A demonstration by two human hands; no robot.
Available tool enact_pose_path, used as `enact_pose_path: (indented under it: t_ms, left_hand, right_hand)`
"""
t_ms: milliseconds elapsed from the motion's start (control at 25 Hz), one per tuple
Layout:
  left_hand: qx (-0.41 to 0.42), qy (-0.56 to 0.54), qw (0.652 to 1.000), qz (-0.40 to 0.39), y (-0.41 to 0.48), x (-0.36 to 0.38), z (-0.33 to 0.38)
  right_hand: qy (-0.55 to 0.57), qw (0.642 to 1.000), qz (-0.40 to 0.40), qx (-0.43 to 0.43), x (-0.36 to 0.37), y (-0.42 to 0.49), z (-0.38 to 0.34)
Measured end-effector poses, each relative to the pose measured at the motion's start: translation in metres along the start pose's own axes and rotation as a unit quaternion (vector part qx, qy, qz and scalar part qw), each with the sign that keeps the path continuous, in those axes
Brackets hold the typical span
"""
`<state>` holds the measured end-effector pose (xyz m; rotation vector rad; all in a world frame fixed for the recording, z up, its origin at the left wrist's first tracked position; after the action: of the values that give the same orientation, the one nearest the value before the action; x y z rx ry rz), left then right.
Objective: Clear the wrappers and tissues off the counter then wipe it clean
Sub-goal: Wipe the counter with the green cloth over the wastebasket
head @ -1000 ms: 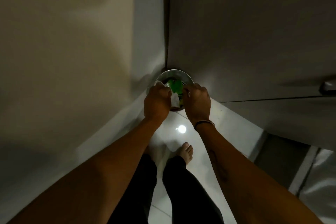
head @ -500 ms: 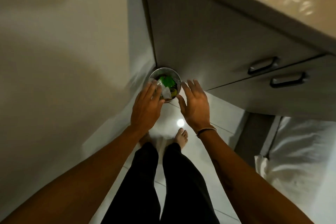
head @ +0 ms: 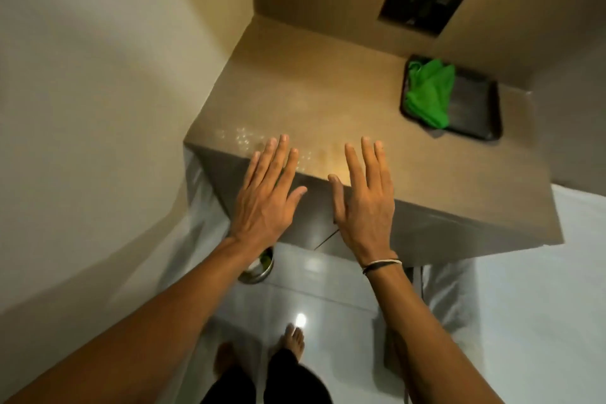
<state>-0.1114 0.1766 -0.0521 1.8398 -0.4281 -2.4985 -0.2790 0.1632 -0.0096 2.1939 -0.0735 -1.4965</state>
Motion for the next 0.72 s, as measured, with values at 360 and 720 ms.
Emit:
enact_pose_path:
  t_ms: [360, 720]
  left_hand:
    - [-0.007, 0.04, 0.995, -0.094, 0.205, 0.03, 0.042]
    - [-0.028, 0.004, 0.984, -0.173, 0.246, 0.1, 0.038]
  right_hand:
    - [-0.083, 0.983, -0.124, 0.111, 0.0, 0.165, 0.184]
    - [-0.051, 0.932, -0.288, 0.216, 0.078, 0.233, 0.27]
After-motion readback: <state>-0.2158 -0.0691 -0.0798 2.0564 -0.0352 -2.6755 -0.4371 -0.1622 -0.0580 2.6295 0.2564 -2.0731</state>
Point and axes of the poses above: each hand's wrist, its own y-axis towards the middle knuckle, its own x-axis out of the palm, z = x × y, the point moved 9 cm from there along y, towards the middle knuckle, and after that the axes turned 6 degrees about -z, right-handed, at the moved point
